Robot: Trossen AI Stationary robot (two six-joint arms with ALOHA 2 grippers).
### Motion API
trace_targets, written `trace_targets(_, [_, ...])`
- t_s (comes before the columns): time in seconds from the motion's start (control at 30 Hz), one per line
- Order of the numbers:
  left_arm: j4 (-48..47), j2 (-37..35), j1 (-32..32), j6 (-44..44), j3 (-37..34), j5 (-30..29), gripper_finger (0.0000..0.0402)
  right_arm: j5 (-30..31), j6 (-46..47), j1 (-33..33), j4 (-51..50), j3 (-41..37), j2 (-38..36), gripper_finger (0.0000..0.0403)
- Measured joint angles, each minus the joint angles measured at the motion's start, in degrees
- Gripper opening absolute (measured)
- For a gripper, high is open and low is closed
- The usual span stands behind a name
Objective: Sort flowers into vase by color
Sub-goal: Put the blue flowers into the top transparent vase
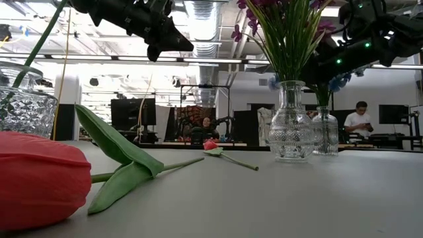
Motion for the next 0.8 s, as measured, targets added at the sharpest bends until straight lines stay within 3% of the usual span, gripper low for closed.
trace_targets(0.27, [0.00,0.00,0.02,0.00,0.00,0.00,0.0000,0.00,-0.04,0.00,0.32,0.00,0.00,0.0028])
trace_targets(0.8, [0.00,0.00,0.02,0.00,0.00,0.00,0.0000,0.00,-0.13,0.11,0.46,0.07,-0.11,0.0091])
